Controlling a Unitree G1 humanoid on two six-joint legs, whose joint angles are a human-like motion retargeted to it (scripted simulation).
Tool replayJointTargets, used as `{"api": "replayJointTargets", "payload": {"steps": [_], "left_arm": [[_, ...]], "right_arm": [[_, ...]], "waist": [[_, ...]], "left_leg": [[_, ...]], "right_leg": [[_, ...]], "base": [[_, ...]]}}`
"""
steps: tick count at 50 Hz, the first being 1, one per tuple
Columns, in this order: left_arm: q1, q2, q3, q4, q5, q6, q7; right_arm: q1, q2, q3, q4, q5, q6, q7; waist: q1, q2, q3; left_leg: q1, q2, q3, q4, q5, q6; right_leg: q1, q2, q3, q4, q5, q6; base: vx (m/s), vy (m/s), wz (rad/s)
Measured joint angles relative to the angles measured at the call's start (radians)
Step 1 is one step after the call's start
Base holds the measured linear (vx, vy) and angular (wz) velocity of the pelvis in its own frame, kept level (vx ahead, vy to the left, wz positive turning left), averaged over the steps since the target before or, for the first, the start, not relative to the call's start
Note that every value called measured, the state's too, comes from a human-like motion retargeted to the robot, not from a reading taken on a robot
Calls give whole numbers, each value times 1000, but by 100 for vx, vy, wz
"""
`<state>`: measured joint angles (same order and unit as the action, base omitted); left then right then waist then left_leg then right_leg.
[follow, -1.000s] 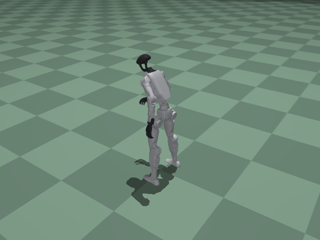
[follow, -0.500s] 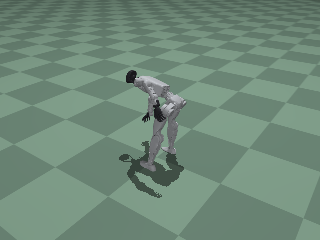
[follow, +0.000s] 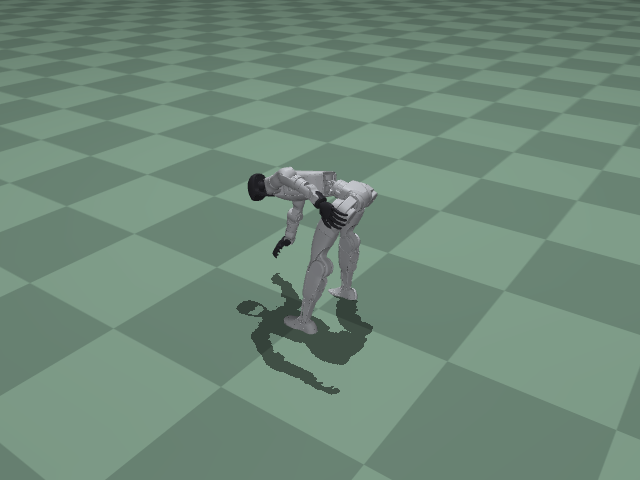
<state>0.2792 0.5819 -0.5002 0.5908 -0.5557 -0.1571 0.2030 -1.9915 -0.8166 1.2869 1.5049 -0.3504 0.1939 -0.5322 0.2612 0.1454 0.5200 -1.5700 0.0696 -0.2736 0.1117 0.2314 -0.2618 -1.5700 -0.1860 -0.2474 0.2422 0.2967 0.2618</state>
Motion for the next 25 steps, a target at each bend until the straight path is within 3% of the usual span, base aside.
{"api": "replayJointTargets", "payload": {"steps": [7,15,17,25], "left_arm": [[-78,-85,69,115,27,-4,5],[-99,-164,162,230,121,7,25],[-130,-170,160,238,86,20,81],[-181,-185,211,259,268,68,89]], "right_arm": [[139,76,-107,-44,-33,53,-152],[527,178,-398,-218,193,8,-342],[601,196,-411,-276,258,19,-378],[1001,212,-640,-654,182,-40,-374]], "waist": [[-55,-61,0],[-114,-64,0],[-135,-69,0],[-133,-132,-4]], "left_leg": [[92,9,84,-6,-22,0],[419,0,121,-13,-72,0],[558,-2,93,-166,7,26],[869,-32,134,-103,-97,82]], "right_leg": [[28,9,66,34,-19,0],[355,4,83,-2,-53,0],[458,-15,108,-67,-34,0],[761,-40,145,-26,-119,0]], "base": [[0,-1,-22],[3,5,-39],[3,10,5],[7,6,-28]]}}
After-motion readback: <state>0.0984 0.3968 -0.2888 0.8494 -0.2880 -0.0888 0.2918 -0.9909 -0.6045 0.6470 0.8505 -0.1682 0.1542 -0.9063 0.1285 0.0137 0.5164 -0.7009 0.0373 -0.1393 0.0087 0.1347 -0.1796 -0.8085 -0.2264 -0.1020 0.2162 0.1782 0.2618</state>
